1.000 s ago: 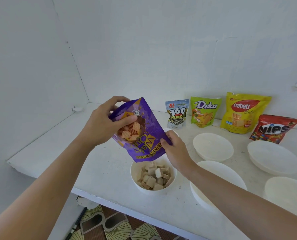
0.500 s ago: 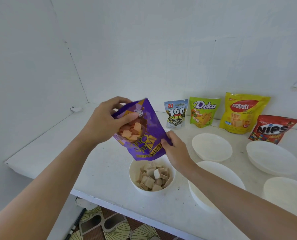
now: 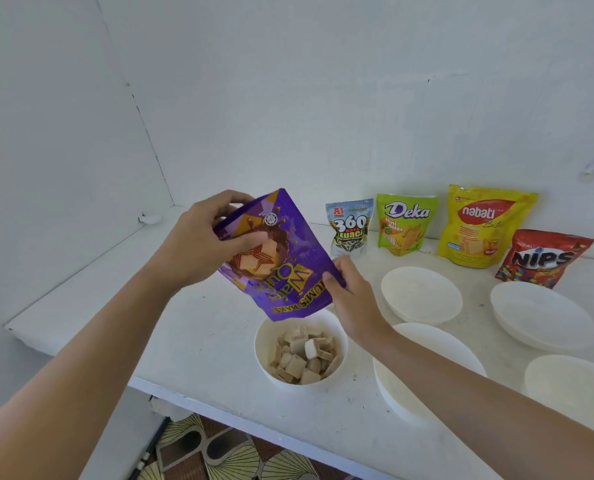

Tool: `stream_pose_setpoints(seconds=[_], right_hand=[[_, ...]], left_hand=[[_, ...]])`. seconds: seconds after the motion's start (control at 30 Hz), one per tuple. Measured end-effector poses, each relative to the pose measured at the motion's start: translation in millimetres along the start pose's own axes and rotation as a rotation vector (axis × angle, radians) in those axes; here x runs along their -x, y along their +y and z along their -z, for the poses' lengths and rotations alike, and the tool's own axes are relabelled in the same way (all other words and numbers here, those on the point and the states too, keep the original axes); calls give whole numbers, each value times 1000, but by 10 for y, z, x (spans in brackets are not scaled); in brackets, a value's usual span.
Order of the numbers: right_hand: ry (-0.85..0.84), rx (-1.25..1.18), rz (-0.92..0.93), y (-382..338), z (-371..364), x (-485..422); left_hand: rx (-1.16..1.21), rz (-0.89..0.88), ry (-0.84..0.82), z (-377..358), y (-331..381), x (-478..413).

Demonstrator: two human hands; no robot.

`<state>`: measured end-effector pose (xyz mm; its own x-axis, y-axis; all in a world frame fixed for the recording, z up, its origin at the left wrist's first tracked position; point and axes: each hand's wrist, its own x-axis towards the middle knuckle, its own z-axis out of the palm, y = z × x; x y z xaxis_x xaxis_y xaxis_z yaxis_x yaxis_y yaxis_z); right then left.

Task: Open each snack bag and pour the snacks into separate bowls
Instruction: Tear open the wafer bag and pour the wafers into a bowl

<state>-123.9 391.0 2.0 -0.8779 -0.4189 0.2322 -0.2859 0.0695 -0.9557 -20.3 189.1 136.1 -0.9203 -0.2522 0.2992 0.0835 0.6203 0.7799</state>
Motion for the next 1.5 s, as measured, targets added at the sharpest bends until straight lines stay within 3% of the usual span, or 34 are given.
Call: stream_pose_setpoints(seconds=[0.13, 0.33, 0.43, 0.6, 0.7, 0.97, 1.2, 1.4, 1.5], right_hand=[[-102, -61, -111, 143, -45, 56], [-204, -437, -187, 147, 77, 26], [-196, -390, -183, 172, 75, -1], [-111, -259, -165, 226, 40, 5], [-67, -324, -163, 225, 38, -17], [-171, -629, -369, 126, 58, -25], [-86, -571, -376, 126, -32, -12], [65, -244, -263, -52, -155, -178], [71, -114, -174, -194, -217, -273]], left_hand=[[-77, -7, 36, -72, -169, 8], [121, 60, 186, -58, -253, 54], [127, 62, 150, -84, -262, 99], [-36, 72, -77, -135, -209, 131], [-140, -2, 22, -152, -235, 97], [295, 125, 163, -270, -361, 166], [449, 263, 336, -431, -568, 285], [274, 284, 373, -303, -686, 323], [13, 206, 405, -147, -610, 281]])
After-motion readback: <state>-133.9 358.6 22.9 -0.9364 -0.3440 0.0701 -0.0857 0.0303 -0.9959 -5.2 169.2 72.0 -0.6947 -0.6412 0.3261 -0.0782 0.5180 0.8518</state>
